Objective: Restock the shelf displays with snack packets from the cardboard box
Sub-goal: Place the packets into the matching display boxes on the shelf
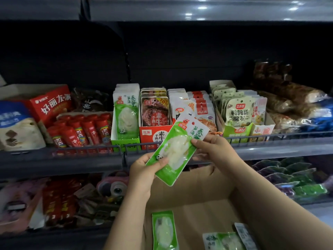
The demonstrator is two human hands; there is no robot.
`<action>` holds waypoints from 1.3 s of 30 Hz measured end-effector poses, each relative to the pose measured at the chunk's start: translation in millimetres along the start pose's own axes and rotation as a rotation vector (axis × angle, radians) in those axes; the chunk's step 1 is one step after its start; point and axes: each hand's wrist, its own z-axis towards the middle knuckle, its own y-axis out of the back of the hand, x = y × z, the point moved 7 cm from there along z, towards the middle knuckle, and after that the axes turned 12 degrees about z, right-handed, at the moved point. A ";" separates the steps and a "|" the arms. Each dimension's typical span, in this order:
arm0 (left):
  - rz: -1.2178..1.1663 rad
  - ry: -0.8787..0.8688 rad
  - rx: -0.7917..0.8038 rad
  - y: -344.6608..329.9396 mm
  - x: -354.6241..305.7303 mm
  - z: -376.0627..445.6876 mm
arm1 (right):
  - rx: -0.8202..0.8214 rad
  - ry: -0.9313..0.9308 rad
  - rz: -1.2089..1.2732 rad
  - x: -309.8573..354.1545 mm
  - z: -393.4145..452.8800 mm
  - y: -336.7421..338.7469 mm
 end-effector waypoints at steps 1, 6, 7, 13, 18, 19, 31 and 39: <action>0.012 -0.027 -0.018 4.1 -3.8 -0.7 | -0.004 0.010 -0.012 2.5 2.5 -4.6; 0.292 -0.249 -0.192 27.3 -27.2 -4.2 | 0.043 0.065 -0.105 18.1 15.9 -36.9; 0.333 -0.288 -0.235 32.3 -30.6 -4.1 | 0.040 0.081 -0.132 21.0 19.7 -42.7; 0.609 -0.474 -0.433 52.8 -45.9 -3.2 | 0.070 0.171 -0.298 44.7 40.1 -85.0; 0.719 -0.502 -0.438 59.3 -45.0 2.3 | 0.093 0.231 -0.404 57.6 62.0 -121.9; 0.751 -0.496 -0.435 60.0 -44.2 3.2 | 0.100 0.234 -0.409 58.5 67.0 -128.9; 1.112 -0.414 -0.324 74.5 -17.7 37.3 | 0.008 0.434 -0.602 81.7 125.7 -183.4; 1.133 -0.398 -0.344 72.0 -16.3 37.9 | 0.037 0.328 -0.946 47.2 145.0 -197.1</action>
